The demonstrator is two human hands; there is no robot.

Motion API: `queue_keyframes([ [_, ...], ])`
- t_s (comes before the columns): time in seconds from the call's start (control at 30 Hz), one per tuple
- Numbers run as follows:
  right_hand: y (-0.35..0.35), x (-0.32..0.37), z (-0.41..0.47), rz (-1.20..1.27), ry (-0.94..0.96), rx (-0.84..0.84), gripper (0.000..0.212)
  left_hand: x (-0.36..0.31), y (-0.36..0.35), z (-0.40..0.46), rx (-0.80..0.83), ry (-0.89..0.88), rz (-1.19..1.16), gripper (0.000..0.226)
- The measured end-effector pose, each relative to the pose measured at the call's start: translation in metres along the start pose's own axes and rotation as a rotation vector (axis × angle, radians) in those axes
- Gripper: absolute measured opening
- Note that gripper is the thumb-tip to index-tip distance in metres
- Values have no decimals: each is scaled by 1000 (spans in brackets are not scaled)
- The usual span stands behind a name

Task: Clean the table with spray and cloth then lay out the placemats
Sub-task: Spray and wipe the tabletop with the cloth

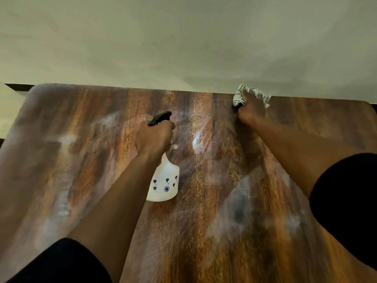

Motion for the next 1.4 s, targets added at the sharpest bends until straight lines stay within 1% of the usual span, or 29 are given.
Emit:
queue_keyframes([
  [0.1, -9, 40, -8, 0, 72, 13, 74, 4, 6, -2, -29, -16, -8, 45],
  [0.23, -40, 118, -23, -15, 306, 60, 83, 9, 16, -8, -85, -7, -21, 32],
  [0.3, -59, 153, -28, -49, 419, 90, 81, 11, 19, -12, -116, 13, -26, 23],
  [0.43, -82, 191, -36, -164, 604, 187, 80, 20, 24, -16, -138, 9, -6, 12],
  [0.53, -81, 179, -38, -177, 670, 237, 84, 26, 21, -16, -147, 27, -1, 12],
  [0.63, -66, 142, -46, -105, 650, 227, 86, 30, 14, -21, -157, 27, -4, 16],
  [0.7, -52, 104, -54, -47, 585, 209, 83, 30, 6, -29, -162, 30, -1, 21],
  [0.77, -39, 57, -59, 1, 506, 176, 80, 31, -2, -37, -134, 39, 15, 27],
  [0.87, -22, -19, -59, 11, 378, 93, 78, 34, -15, -51, -94, 34, 23, 29],
  [0.93, -12, -51, -64, 31, 309, 89, 78, 34, -24, -63, -108, 34, 33, 31],
  [0.97, -9, -59, -69, 42, 283, 90, 80, 34, -28, -70, -121, 31, 45, 37],
  [1.03, -9, -60, -78, 92, 224, 83, 83, 38, -31, -81, -124, 11, 50, 48],
  [1.1, -14, -50, -86, 139, 185, 66, 79, 45, -28, -86, -131, 0, 41, 51],
  [1.2, -30, -23, -114, 111, 226, 70, 76, 56, -17, -93, -181, 10, 24, 55],
  [1.23, -37, -10, -126, 112, 268, 91, 75, 58, -13, -94, -196, 12, 32, 56],
  [1.27, -45, 4, -139, 125, 319, 122, 74, 58, -9, -96, -202, 5, 44, 51],
  [1.3, -57, 19, -152, 129, 385, 166, 73, 57, -4, -98, -200, 0, 59, 41],
  [1.33, -69, 32, -166, 116, 469, 201, 72, 57, 0, -100, -192, 3, 73, 31],
  [1.37, -82, 43, -181, 77, 571, 232, 73, 57, 4, -101, -182, 7, 79, 27],
  [1.4, -94, 50, -196, 27, 674, 246, 75, 57, 8, -101, -180, 11, 85, 27],
])
Point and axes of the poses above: each hand's wrist, its own z-axis towards the middle knuckle, its own y-axis out of the back of the hand, x = y × z, the point moved 1 cm from there along z, towards the middle knuckle, and after that the axes turned 3 degrees about x, right-handed, at the moved point
